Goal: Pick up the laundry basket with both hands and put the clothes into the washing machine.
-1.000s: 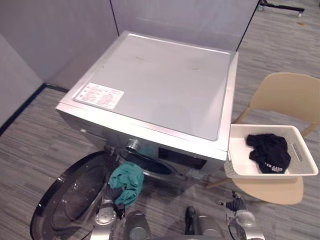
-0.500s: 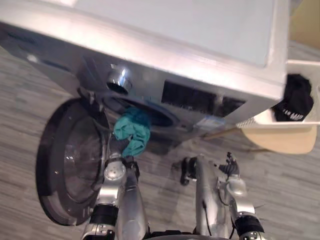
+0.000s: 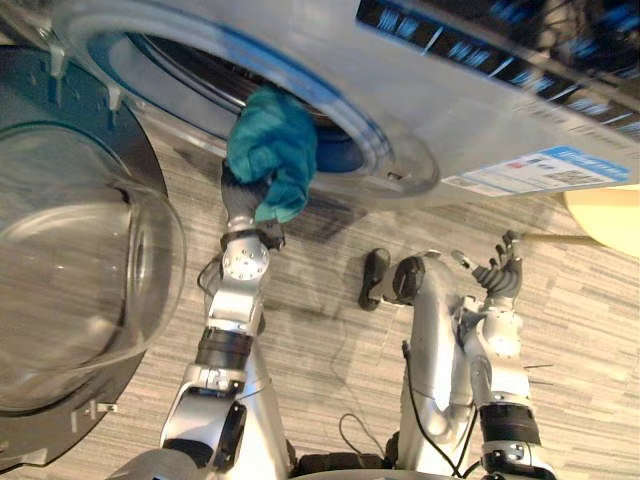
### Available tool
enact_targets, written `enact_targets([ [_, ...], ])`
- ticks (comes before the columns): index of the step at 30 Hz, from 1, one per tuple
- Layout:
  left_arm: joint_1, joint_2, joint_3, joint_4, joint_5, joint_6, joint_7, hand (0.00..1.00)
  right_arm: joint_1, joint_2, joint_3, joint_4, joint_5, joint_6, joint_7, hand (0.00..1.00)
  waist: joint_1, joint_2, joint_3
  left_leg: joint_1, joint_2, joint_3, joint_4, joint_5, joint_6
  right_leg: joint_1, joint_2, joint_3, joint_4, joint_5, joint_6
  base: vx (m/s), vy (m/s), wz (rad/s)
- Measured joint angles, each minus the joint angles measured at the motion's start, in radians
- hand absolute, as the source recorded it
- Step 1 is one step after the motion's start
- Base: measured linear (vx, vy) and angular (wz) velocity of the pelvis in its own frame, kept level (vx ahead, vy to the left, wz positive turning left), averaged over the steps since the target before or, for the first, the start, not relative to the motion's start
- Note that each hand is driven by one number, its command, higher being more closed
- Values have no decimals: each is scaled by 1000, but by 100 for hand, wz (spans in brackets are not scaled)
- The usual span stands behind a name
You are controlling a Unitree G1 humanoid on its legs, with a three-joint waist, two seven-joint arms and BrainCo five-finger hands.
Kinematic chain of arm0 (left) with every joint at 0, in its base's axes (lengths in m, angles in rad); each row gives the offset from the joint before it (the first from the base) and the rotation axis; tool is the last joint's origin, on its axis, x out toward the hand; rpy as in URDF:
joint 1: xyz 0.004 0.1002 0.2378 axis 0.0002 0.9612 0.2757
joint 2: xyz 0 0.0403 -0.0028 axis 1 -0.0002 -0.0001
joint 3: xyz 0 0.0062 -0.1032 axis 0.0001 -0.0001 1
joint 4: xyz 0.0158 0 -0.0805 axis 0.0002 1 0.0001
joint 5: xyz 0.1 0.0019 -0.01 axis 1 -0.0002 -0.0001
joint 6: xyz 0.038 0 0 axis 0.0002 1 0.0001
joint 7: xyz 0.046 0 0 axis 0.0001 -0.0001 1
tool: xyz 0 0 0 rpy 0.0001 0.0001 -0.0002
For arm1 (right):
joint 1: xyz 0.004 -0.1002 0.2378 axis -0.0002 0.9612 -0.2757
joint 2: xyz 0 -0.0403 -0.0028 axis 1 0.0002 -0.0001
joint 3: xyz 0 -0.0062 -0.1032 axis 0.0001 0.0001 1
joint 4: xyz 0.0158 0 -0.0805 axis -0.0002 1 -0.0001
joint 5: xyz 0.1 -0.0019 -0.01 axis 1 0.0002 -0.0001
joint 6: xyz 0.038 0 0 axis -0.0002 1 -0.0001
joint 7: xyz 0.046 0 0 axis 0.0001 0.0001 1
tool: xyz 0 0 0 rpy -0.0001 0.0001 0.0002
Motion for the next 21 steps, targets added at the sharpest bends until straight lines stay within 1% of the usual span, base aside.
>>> enact_targets([
  [2, -53, 30, -18, 0, 19, 3, 16, 100, 2, 1, 1, -12, 0, -4, 1, 0, -10, 0, 0, -16, -6, -11, 9, 1, -2, -8, 0, -5, 7, 0, -1, -1, -11, 3],
  [3, -93, 48, -34, 0, 40, 9, 25, 0, 2, 0, 1, -12, 0, -8, 2, 0, -12, -3, 0, -21, -5, -14, 17, 1, -3, -11, 0, -6, 12, -1, -1, 0, 0, 0],
  [5, -159, 72, -56, 6, 66, 18, 26, 0, 2, -1, 1, -11, -1, -15, 4, 0, -12, -5, 0, -26, -6, -17, 21, 1, -3, -13, 1, -8, 13, -1, -1, 0, 0, 0],
  [7, -234, 91, -66, 51, 99, 19, 26, 0, 2, -5, 1, -8, -3, -23, 6, 0, -13, -11, 2, -27, -6, -18, 25, 1, -2, -13, 2, -7, 15, -1, -1, 0, 0, 0],
  [8, -290, 100, -74, 102, 110, 24, 25, 0, -1, -4, 2, -6, -4, -24, 7, 0, -14, -16, 3, -29, -6, -19, 27, 1, -2, -13, 2, -8, 15, -1, -1, 0, 0, 0],
  [11, -381, 120, -74, 174, 138, 70, 21, 0, -9, 0, 5, -2, -4, -26, 17, 0, -25, -19, 3, -39, -7, -26, 29, 1, -2, -15, 1, -16, 12, -1, -1, 0, 0, 0],
  [12, -391, 128, -73, 180, 173, 87, 17, 0, -11, 0, 9, -2, -3, -28, 23, 0, -29, -19, 3, -42, -6, -28, 29, 1, -2, -16, 1, -18, 11, -1, -1, 0, 0, 0],
  [13, -393, 131, -72, 183, 194, 93, 15, 0, -11, 0, 10, -2, -3, -31, 24, 0, -31, -19, 3, -42, -6, -28, 29, 1, -2, -16, 0, -19, 11, -1, -2, 32, -10, 0],
  [15, -393, 136, -71, 201, 248, 115, -11, 0, -11, 0, 10, -2, -3, -34, 29, 0, -31, -20, 3, -42, -6, -28, 28, 1, -2, -16, -1, -20, 13, -1, -2, 33, -12, 1],
  [17, -393, 137, -70, 220, 270, 126, -32, 0, -11, 0, 9, 0, -3, -36, 41, 0, -31, -21, 2, -41, -7, -28, 29, 1, -3, -16, -2, -19, 16, -1, -4, 13, -6, 2],
  [19, -393, 136, -62, 243, 312, 137, -72, 0, -11, 0, 9, 3, -3, -39, 62, 0, -29, -25, 3, -33, -9, -28, 30, 1, -3, -8, -6, -19, 20, -3, -4, 21, -13, 5],
  [21, -392, 135, -61, 271, 327, 144, -96, 0, -10, 0, 9, 25, -3, -38, 70, 0, -30, -25, 3, -12, -14, -32, 25, 2, -3, 18, -17, -25, 20, -11, -4, 11, -9, 16],
])
